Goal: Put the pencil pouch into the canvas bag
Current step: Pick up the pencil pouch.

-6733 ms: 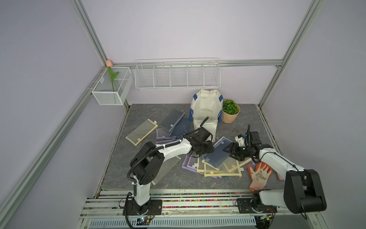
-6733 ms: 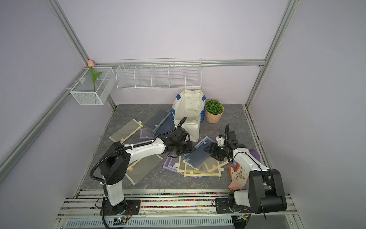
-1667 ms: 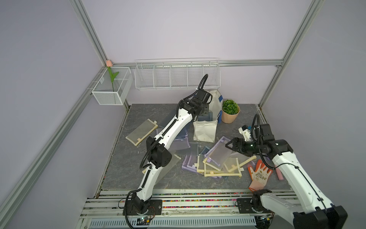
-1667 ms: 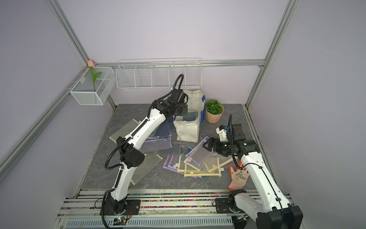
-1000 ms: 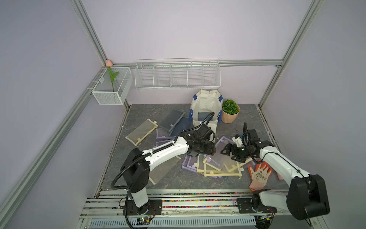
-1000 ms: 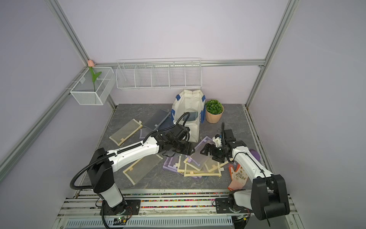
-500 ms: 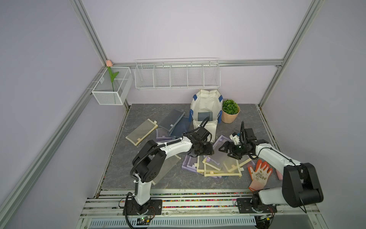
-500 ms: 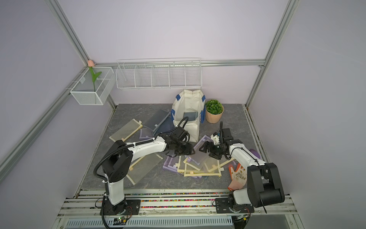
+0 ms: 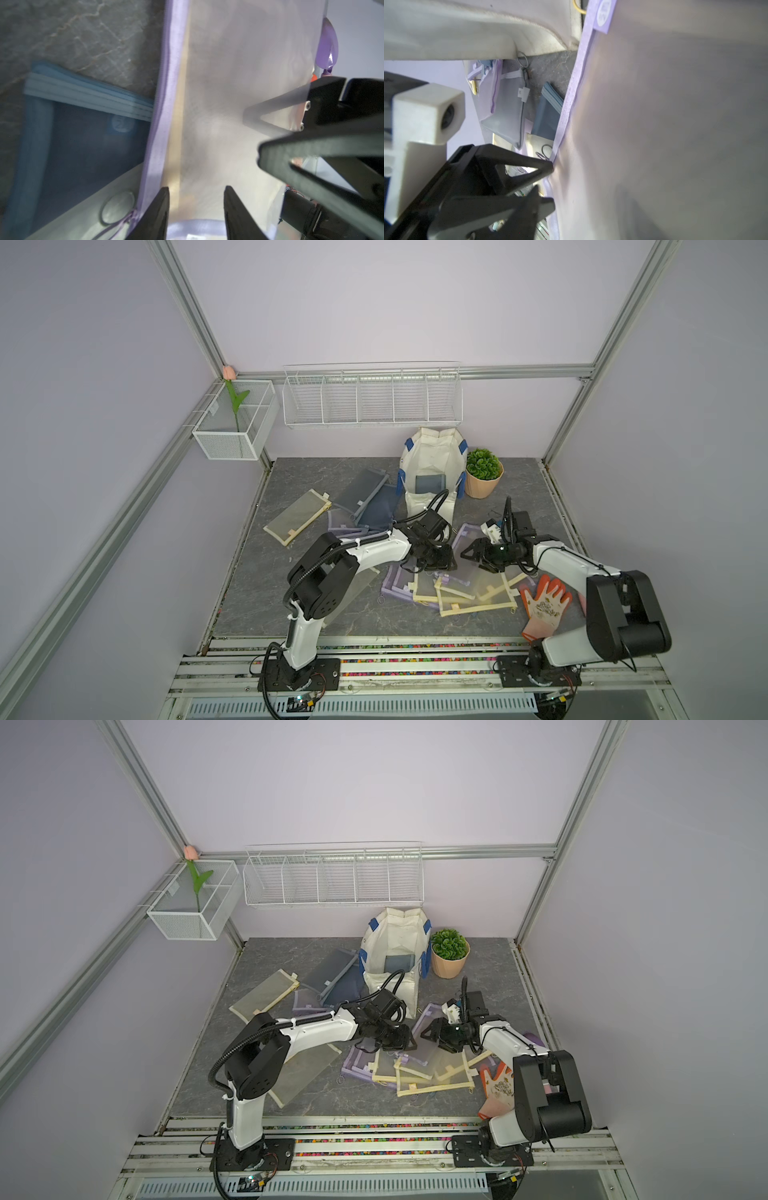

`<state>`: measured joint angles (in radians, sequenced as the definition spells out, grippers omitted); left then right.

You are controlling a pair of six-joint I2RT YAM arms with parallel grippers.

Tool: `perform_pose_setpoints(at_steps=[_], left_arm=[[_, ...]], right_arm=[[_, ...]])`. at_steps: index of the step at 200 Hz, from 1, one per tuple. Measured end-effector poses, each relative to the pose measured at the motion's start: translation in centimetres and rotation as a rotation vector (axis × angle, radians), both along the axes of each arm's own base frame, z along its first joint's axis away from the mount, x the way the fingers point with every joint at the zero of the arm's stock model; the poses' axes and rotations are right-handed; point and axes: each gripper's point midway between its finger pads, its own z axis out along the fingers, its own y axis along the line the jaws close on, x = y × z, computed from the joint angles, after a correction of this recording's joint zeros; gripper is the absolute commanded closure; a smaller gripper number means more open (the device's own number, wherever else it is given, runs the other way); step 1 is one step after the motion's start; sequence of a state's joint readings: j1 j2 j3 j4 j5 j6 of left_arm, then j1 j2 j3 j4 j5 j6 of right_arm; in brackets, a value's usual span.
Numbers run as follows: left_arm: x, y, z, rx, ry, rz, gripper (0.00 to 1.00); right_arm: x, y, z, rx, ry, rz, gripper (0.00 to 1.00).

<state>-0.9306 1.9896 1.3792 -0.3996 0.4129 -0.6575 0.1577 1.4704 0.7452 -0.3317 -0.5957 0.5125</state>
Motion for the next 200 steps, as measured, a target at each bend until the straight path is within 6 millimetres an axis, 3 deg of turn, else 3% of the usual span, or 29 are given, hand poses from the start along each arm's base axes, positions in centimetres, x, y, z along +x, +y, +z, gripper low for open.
perform_pose_setpoints(at_steps=[36, 52, 71, 104, 133, 157, 200], left_arm=[[0.1, 0.0, 0.8, -0.013, -0.001, -0.001, 0.54], [0.3, 0.2, 1.9, -0.028, -0.003, 0.002, 0.48], [0.6, 0.8, 4.7, -0.071, -0.021, 0.009, 0.39], [1.6, 2.7, 13.0, -0.221, -0.098, 0.032, 0.23], [2.9, 4.9, 18.5, -0.342, -0.14, 0.064, 0.13], [3.8, 5.8, 21.1, -0.415, -0.143, 0.077, 0.07], [3.3, 4.6, 25.5, -0.562, -0.161, 0.005, 0.04]], right_arm=[[0.0, 0.1, 0.0, 0.001, -0.006, 0.01, 0.91], [-0.2, 0.0, 0.0, -0.002, -0.006, 0.018, 0.93], [-0.7, 0.0, 1.3, 0.002, -0.034, 0.027, 0.93], [-2.0, 0.3, 8.0, 0.052, -0.25, 0.066, 0.93], [-4.2, 0.6, 14.3, 0.118, -0.453, 0.097, 0.93], [-6.0, 1.0, 18.5, 0.188, -0.585, 0.118, 0.93], [-7.1, 2.5, 24.7, 0.335, -0.723, 0.176, 0.93]])
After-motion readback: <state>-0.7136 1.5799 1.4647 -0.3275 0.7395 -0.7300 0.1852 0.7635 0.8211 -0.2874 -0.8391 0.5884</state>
